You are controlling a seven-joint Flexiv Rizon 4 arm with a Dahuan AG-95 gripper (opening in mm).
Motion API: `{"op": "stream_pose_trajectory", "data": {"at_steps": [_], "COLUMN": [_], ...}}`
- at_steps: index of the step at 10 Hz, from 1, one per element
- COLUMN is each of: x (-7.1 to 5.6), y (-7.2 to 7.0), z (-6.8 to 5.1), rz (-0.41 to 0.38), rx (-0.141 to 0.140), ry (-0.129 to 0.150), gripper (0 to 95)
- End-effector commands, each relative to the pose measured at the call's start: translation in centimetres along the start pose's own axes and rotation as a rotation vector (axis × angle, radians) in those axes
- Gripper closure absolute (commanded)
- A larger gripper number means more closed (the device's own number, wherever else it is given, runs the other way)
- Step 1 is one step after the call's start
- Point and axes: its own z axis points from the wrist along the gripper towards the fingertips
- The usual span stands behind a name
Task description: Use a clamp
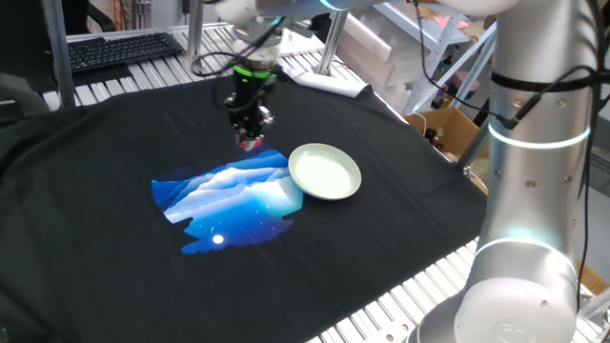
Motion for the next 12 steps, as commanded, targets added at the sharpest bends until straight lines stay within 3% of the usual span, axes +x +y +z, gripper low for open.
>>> {"op": "stream_pose_trajectory", "data": {"at_steps": [1,3,4,7,10,12], "x": [-0.9,-1.5,-1.9,-2.7,-3.2,-2.9], "y": [-1.7,-3.6,-5.3,-8.3,-10.3,-11.2], "z": [-0.3,-0.6,-0.6,-0.4,0.3,0.8], "rz": [0.003,-0.003,-0.025,-0.108,-0.188,-0.252], "rx": [-0.01,-0.013,-0.02,-0.03,-0.039,-0.042], "ry": [0.017,0.036,0.056,0.085,0.107,0.118], "gripper": [95.0,95.0,95.0,95.0,95.0,95.0]}}
